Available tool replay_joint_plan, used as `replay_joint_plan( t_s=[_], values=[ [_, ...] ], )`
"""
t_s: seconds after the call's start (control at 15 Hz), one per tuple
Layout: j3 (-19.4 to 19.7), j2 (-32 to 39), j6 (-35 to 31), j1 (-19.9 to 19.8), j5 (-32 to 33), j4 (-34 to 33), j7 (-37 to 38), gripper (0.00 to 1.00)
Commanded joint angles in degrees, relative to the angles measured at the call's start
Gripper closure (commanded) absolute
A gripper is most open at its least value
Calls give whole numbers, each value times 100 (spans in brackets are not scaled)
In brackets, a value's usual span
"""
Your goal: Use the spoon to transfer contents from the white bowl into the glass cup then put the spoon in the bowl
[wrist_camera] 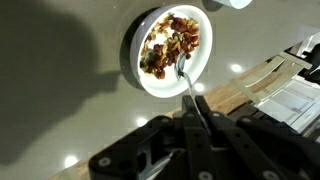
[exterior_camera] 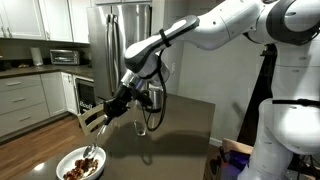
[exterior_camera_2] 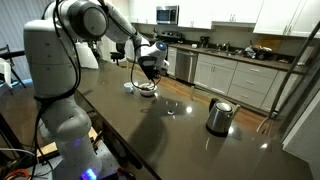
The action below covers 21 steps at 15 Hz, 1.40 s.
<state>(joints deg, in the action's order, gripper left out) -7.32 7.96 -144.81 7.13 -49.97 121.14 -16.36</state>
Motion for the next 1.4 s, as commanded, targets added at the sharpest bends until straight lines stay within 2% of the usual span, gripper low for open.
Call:
replay_joint_plan(
  t_s=[0.0,0.4,0.67,0.93,1.0,1.07,1.13,1.2,1.27,1.33],
  values=[
    [-225,558,-12,-73,-548,-399,-580,98],
    [-333,1041,-44,-155,-651,-521,-660,98],
    [-385,1221,1,-325,-1239,-483,-1047,98],
    [-251,1308,71,-378,-1596,-386,-1209,99],
    [-211,1292,83,-380,-1597,-351,-1156,95],
    [-174,1279,92,-382,-1603,-323,-1134,86],
    [-135,1253,83,-384,-1583,-282,-1089,86],
    [-92,1236,69,-391,-1541,-222,-1054,79],
    [-40,1215,44,-390,-1495,-153,-1006,82],
    [8,1202,23,-384,-1456,-100,-962,79]
  ],
)
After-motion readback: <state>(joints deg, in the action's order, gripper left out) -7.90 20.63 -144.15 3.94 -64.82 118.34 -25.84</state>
